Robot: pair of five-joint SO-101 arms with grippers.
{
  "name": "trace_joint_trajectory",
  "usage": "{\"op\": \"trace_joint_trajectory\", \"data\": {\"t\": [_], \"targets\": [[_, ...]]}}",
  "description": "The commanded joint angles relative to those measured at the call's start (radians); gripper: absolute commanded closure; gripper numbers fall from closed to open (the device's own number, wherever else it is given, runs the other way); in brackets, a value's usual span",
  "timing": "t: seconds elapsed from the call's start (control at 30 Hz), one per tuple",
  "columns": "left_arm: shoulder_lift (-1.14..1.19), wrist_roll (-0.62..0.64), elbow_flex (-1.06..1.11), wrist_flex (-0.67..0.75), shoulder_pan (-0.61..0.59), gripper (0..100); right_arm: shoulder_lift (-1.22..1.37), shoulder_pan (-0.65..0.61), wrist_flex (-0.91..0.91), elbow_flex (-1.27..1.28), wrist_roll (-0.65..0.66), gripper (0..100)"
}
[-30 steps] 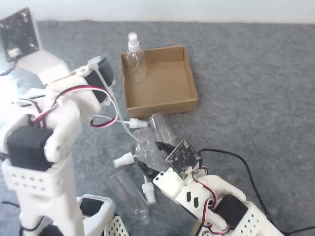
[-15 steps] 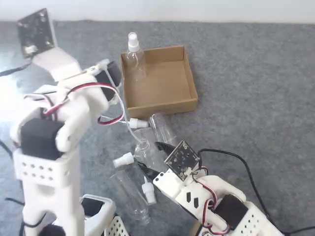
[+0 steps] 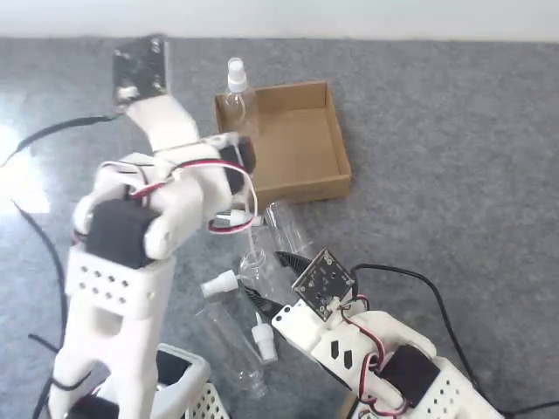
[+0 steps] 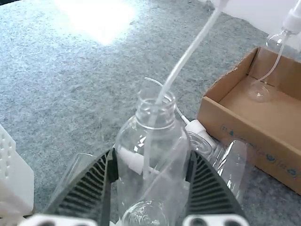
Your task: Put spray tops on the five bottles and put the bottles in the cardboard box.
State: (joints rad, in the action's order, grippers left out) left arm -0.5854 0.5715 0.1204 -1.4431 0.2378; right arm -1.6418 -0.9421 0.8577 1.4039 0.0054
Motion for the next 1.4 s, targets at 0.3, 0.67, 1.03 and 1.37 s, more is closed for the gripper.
{"op": "trace_joint_trajectory", "data": {"t": [0.3, 0.67, 1.03, 1.37], "targets": [[-0.018, -0.098, 0.131, 0.054, 0.028, 99, -0.013, 0.035, -0.005, -0.009, 0.009, 94.6], [-0.018, -0.127, 0.203, 0.052, 0.043, 99, -0.013, 0.053, -0.007, -0.009, 0.009, 94.6], [-0.255, -0.126, 0.377, 0.138, 0.135, 99, -0.013, 0.053, -0.007, -0.009, 0.008, 94.6], [-0.419, -0.183, 0.547, 0.195, 0.143, 99, -0.015, 0.097, -0.033, -0.011, 0.006, 94.6]]}}
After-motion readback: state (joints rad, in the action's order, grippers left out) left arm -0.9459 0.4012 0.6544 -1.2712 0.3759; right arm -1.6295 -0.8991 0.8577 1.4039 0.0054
